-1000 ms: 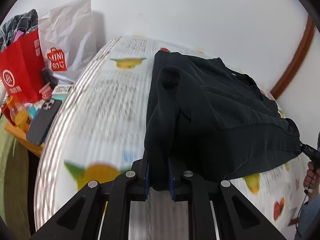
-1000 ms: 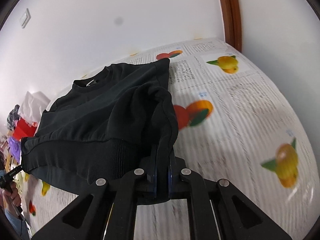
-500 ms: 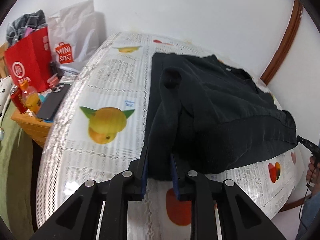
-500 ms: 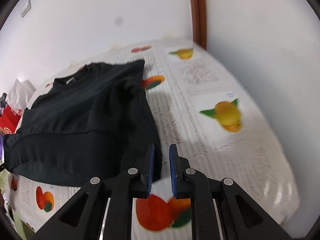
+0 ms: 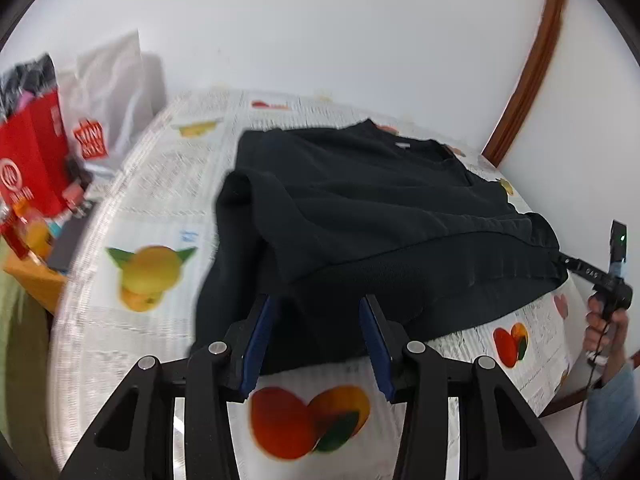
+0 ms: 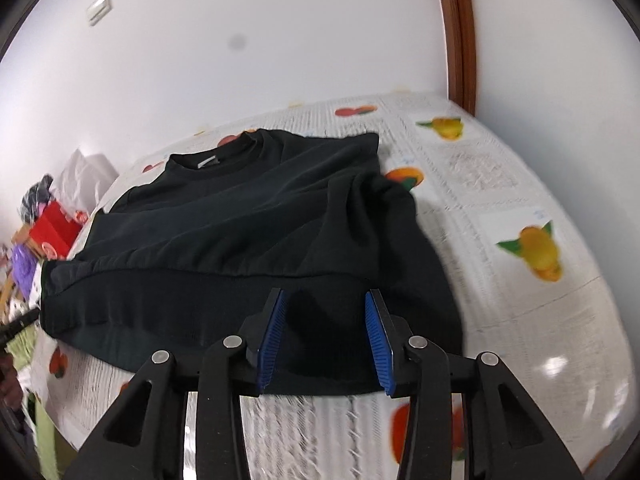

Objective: Fold small clothes

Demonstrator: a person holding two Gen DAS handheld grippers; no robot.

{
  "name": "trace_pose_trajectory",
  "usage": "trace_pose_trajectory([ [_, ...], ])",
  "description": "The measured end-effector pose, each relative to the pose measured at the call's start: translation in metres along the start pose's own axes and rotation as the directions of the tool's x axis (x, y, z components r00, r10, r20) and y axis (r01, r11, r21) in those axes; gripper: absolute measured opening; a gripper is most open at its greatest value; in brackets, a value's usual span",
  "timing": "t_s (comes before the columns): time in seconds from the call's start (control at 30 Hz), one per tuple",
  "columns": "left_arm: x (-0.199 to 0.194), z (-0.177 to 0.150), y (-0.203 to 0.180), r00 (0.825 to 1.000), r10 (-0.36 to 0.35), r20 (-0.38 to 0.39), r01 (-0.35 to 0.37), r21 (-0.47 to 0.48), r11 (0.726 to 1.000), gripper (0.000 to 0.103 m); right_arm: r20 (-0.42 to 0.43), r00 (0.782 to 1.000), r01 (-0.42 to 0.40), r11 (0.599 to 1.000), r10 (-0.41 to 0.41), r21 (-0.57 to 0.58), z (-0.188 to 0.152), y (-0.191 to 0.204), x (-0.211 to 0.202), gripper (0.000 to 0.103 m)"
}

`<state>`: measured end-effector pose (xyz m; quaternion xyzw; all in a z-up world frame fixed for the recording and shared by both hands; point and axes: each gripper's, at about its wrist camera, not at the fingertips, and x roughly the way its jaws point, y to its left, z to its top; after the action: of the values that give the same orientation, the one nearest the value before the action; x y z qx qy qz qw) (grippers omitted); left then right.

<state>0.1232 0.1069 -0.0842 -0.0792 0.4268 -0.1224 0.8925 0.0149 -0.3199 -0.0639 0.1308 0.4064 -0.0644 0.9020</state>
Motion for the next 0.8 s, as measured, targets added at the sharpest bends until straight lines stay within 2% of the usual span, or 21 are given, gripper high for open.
trace_pose_trajectory([
  [0.1,0.021,0.003,0.006,0.999,-0.015,-0.050,0.013,-0.054,0.998,0.042,-0.012,1.000,0.010,0.999,-0.010,0.052,0.000,-0.005,0.014,0.040],
  [0.13,0.025,0.004,0.008,0.998,-0.019,-0.060,0.015,-0.066,0.998,0.041,-0.011,1.000,0.007,0.998,-0.006,0.064,0.000,-0.006,0.016,0.036],
  [0.17,0.027,0.005,0.008,0.998,-0.027,-0.056,0.023,-0.070,0.997,0.031,-0.006,1.000,0.004,0.998,-0.003,0.070,0.002,-0.005,0.017,0.022],
  [0.2,0.026,0.006,0.007,0.998,-0.038,-0.052,0.034,-0.067,0.997,0.015,-0.005,1.000,0.001,0.998,0.000,0.060,0.003,-0.003,0.018,0.014],
  [0.27,0.019,0.010,0.003,0.997,-0.065,-0.040,0.063,-0.048,0.997,0.007,0.012,1.000,-0.014,1.000,0.014,0.012,0.008,0.003,0.012,0.008],
  [0.37,0.001,0.023,-0.005,0.998,-0.048,0.036,0.048,-0.002,0.999,0.006,0.079,0.994,-0.073,0.997,0.072,0.005,0.018,0.002,-0.007,0.008],
  [0.5,-0.006,0.050,-0.010,0.994,-0.051,0.098,0.052,-0.003,0.999,0.006,0.147,0.981,-0.133,0.990,0.125,0.041,0.041,-0.002,-0.019,0.007],
  [0.57,-0.003,0.066,-0.012,0.992,-0.031,0.124,0.031,0.003,1.000,0.006,0.174,0.974,-0.154,0.986,0.141,0.059,0.055,-0.002,-0.018,0.007],
  [0.7,0.013,0.092,-0.014,0.990,0.001,0.140,-0.001,0.003,1.000,0.006,0.215,0.965,-0.169,0.982,0.148,0.083,0.084,0.001,-0.006,0.007],
  [0.8,0.033,0.105,-0.015,0.991,0.031,0.126,-0.033,0.011,0.999,0.006,0.212,0.969,-0.153,0.984,0.130,0.097,0.096,0.005,0.015,0.007],
])
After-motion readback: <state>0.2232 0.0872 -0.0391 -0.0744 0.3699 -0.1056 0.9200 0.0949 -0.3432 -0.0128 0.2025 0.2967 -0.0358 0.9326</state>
